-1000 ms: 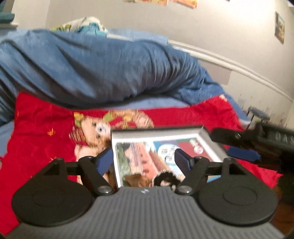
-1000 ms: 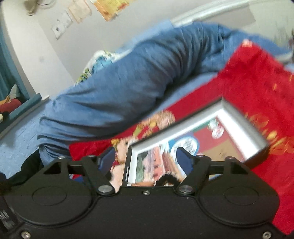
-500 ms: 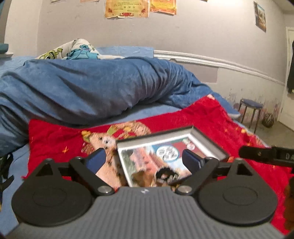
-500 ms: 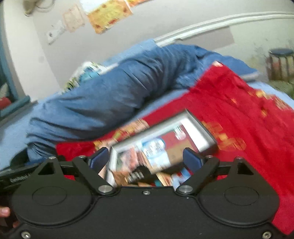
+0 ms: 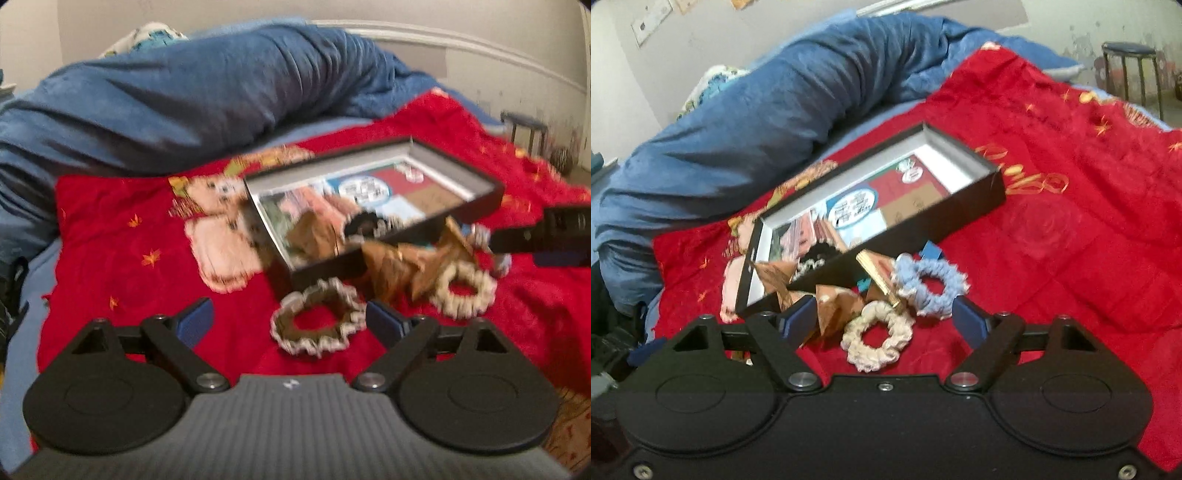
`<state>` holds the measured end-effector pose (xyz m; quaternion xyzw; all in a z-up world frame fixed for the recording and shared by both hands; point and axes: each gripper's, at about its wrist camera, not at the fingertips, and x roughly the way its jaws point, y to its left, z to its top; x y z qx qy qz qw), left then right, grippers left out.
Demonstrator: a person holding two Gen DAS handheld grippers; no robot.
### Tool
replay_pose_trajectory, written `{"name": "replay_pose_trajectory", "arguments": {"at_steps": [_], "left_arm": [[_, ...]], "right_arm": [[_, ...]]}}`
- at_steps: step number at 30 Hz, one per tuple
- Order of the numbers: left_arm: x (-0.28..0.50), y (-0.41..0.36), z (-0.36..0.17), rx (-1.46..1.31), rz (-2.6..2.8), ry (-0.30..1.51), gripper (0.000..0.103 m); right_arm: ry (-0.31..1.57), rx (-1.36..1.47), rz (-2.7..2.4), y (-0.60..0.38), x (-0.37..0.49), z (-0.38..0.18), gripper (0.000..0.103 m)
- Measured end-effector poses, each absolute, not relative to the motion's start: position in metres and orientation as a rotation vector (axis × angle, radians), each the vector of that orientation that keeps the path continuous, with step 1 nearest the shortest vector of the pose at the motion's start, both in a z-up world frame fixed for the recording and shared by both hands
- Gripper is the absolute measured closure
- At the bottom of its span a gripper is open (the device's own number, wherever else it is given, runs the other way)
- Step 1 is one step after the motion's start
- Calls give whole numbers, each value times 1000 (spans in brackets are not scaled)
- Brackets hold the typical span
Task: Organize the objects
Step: 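Grasp the cream scrunchie with the right tool while the left tool grasps the brown lace-trimmed scrunchie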
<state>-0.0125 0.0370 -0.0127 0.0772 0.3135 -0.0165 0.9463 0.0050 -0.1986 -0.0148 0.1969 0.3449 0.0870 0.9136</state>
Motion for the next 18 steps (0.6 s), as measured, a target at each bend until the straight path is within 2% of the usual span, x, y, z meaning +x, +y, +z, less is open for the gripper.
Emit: {"name": "replay_pose_trajectory", "arguments": {"at_steps": [3, 10, 13, 15, 18], "left_arm": [[-7, 29, -28, 160, -50, 669, 11], [13, 27, -46, 94, 9, 688, 16], [18, 29, -52, 90, 7, 720, 25], [20, 30, -57, 70, 11, 731, 39], [21, 30, -61, 47, 25, 721, 44]], "right_arm": [[735, 386, 196, -190, 13, -23, 23], [797, 404, 208, -181, 29, -45, 34], [801, 397, 212, -178, 31, -50, 34], [797, 387, 201, -176, 33, -52, 36], [789, 358, 158, -170, 33, -54, 44]]}}
